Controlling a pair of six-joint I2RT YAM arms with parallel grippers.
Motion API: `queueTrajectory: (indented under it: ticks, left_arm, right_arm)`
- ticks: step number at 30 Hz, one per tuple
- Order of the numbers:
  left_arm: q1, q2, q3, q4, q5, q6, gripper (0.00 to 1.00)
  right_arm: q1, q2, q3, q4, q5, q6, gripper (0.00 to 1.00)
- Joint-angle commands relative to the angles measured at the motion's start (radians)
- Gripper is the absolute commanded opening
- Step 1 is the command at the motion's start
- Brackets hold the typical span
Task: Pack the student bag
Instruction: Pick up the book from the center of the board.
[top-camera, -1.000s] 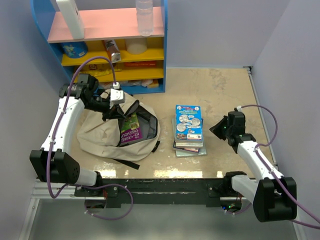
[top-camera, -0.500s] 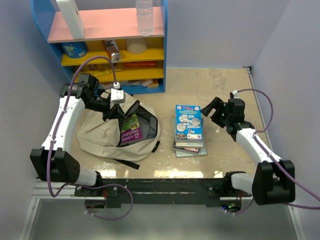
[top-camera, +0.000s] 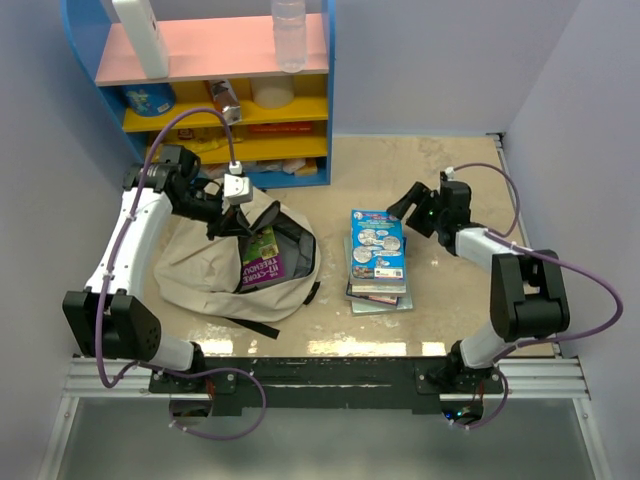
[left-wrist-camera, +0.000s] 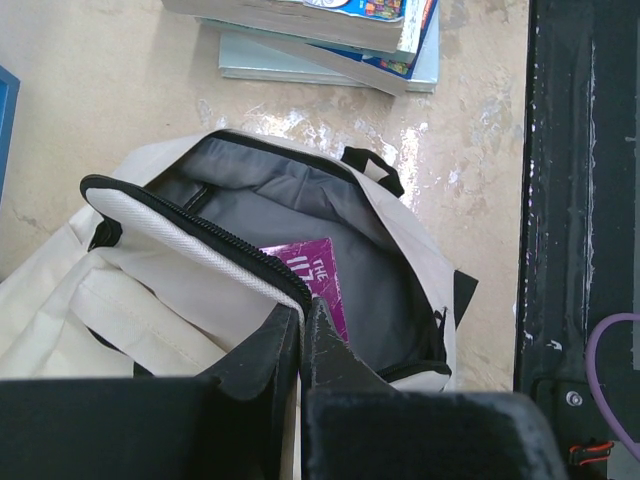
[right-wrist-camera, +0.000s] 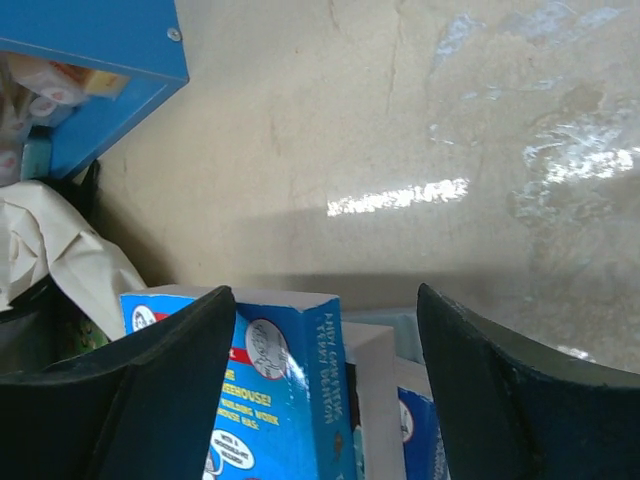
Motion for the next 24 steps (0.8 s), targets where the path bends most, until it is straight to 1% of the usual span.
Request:
queueTrajectory:
  ticks: [1, 2, 4, 5, 6, 7, 8, 9, 10, 12, 13, 14, 15, 16, 17, 18, 22, 24]
  left_arm:
    - [-0.008, 0.005, 0.044, 0.003, 0.039, -0.001, 0.00]
    - [-0.008, 0.005, 0.045, 0.003, 0.038, -0.001, 0.00]
    - [-0.008, 0.005, 0.045, 0.003, 0.033, -0.001, 0.00]
    - [-0.010, 0.003, 0.045, 0.003, 0.031, -0.001, 0.00]
    - [-0.010, 0.003, 0.044, 0.002, 0.030, -0.001, 0.00]
    - [-0.008, 0.002, 0.040, 0.002, 0.028, 0.001, 0.00]
    - [-0.008, 0.000, 0.039, 0.002, 0.027, 0.004, 0.00]
    - [-0.010, -0.001, 0.036, 0.003, 0.024, 0.007, 0.00]
    - [-0.010, 0.000, 0.030, 0.003, 0.025, 0.013, 0.00]
    - [-0.008, 0.006, 0.028, 0.003, 0.031, 0.013, 0.00]
    - [-0.008, 0.009, 0.031, 0.003, 0.034, 0.011, 0.00]
    - [-0.010, 0.012, 0.031, 0.002, 0.041, 0.010, 0.00]
    - [-0.008, 0.011, 0.030, 0.003, 0.042, 0.010, 0.00]
    - [-0.008, 0.009, 0.031, 0.003, 0.045, 0.011, 0.00]
    - [-0.008, 0.006, 0.031, 0.003, 0.050, 0.011, 0.00]
    - [-0.008, 0.005, 0.031, 0.003, 0.051, 0.013, 0.00]
    - [-0.008, 0.002, 0.027, 0.003, 0.053, 0.013, 0.00]
    - [-0.008, 0.000, 0.027, 0.003, 0.057, 0.011, 0.00]
  right_arm:
    - [0.032, 0.014, 0.057, 0.068, -0.011, 0.002, 0.74]
    - [0.038, 0.017, 0.065, 0.063, -0.009, 0.002, 0.70]
    - [0.040, 0.029, 0.071, 0.046, -0.007, 0.005, 0.66]
    - [0.047, 0.029, 0.078, 0.000, 0.029, 0.003, 0.66]
    - [0.053, 0.005, 0.080, -0.033, 0.067, -0.009, 0.66]
    - [0.063, -0.018, 0.078, -0.060, 0.107, -0.023, 0.72]
    - [0.092, -0.049, 0.080, -0.122, 0.231, -0.036, 0.75]
    - [0.109, -0.082, 0.075, -0.136, 0.274, -0.068, 0.76]
    - [0.122, -0.151, 0.072, -0.144, 0.317, -0.076, 0.79]
    - [0.165, -0.199, 0.080, -0.158, 0.392, -0.107, 0.80]
    - [0.184, -0.221, 0.112, -0.169, 0.417, -0.119, 0.80]
    - [0.237, -0.224, 0.132, -0.199, 0.443, -0.134, 0.80]
    - [0.263, -0.219, 0.150, -0.210, 0.495, -0.162, 0.79]
    - [0.290, -0.213, 0.182, -0.224, 0.515, -0.174, 0.77]
    - [0.340, -0.203, 0.189, -0.221, 0.534, -0.187, 0.76]
    - [0.362, -0.196, 0.193, -0.210, 0.537, -0.208, 0.74]
    - [0.432, -0.140, 0.223, -0.181, 0.449, -0.217, 0.65]
    - [0.487, -0.103, 0.236, -0.146, 0.451, -0.219, 0.63]
